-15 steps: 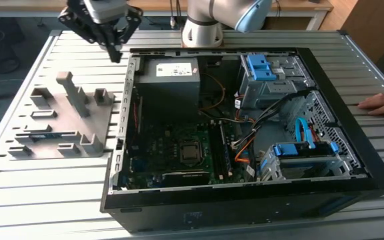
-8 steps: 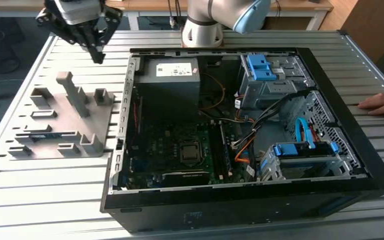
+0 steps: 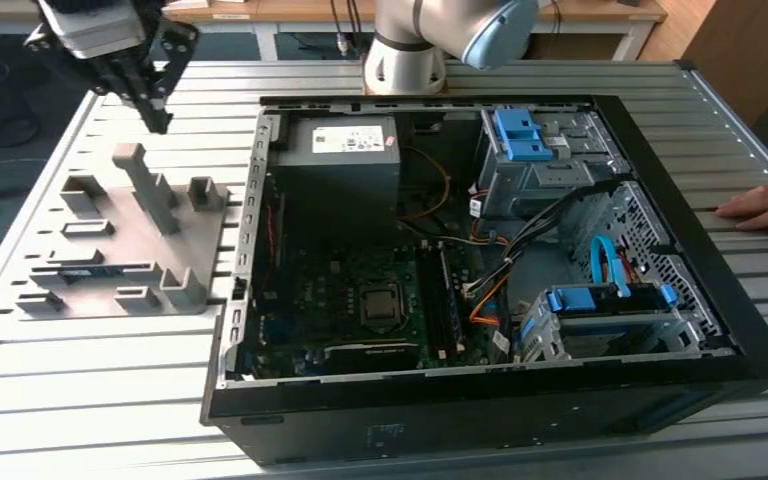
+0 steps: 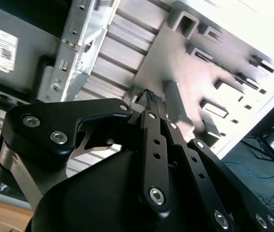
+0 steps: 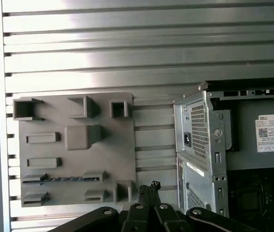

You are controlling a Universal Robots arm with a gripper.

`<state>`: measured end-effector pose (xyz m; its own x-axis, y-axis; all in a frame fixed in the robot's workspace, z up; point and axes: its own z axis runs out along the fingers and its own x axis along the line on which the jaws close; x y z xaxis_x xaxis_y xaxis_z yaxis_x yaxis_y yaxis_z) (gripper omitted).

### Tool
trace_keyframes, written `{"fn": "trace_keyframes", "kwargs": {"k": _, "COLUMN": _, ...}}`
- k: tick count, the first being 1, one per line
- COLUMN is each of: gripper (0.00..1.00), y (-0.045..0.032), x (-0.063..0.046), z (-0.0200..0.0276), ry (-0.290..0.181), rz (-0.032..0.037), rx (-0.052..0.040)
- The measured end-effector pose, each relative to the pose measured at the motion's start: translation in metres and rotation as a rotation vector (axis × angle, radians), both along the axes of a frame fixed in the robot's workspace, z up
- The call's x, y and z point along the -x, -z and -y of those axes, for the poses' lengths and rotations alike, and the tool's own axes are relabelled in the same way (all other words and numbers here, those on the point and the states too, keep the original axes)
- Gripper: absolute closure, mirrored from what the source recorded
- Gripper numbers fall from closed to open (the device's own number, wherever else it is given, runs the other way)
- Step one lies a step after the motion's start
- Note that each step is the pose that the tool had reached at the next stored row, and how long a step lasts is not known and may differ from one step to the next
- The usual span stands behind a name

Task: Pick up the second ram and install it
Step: 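Reach for the second ram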

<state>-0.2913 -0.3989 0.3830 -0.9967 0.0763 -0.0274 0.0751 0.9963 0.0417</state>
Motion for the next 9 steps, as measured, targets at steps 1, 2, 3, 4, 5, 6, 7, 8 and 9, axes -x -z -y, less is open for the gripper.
{"fn": "trace_keyframes", "kwargs": {"k": 1, "gripper": 0.9, "y": 0.0014, "x": 0.004, "z": 0.0, "ry": 0.0, "rz": -0.0002, "rx": 0.0005}}
{"fn": "trace_keyframes", "kwargs": {"k": 2, "gripper": 0.9, "y": 0.0031, "x": 0.009, "z": 0.0001, "ry": 0.0, "rz": -0.0003, "rx": 0.0009}}
{"fn": "trace_keyframes", "kwargs": {"k": 3, "gripper": 0.9, "y": 0.0049, "x": 0.013, "z": 0.0004, "ry": 0.0, "rz": -0.0001, "rx": 0.0009}}
{"fn": "trace_keyframes", "kwargs": {"k": 4, "gripper": 0.9, "y": 0.0068, "x": 0.017, "z": 0.0007, "ry": 0.0, "rz": 0.0, "rx": 0.0007}}
{"fn": "trace_keyframes", "kwargs": {"k": 5, "gripper": 0.9, "y": 0.0085, "x": 0.021, "z": 0.001, "ry": 0.0, "rz": -0.0002, "rx": 0.0008}}
{"fn": "trace_keyframes", "kwargs": {"k": 6, "gripper": 0.9, "y": 0.0104, "x": 0.024, "z": 0.0017, "ry": 0.0, "rz": -0.0005, "rx": 0.0009}}
{"fn": "trace_keyframes", "kwargs": {"k": 7, "gripper": 0.9, "y": 0.0121, "x": 0.027, "z": 0.0029, "ry": 0.0, "rz": -0.0008, "rx": 0.0008}}
{"fn": "trace_keyframes", "kwargs": {"k": 8, "gripper": 0.9, "y": 0.0137, "x": 0.028, "z": 0.0045, "ry": 0.0, "rz": -0.0011, "rx": 0.0007}}
{"fn": "trace_keyframes", "kwargs": {"k": 9, "gripper": 0.9, "y": 0.0149, "x": 0.03, "z": 0.0061, "ry": 0.0, "rz": -0.0016, "rx": 0.0008}}
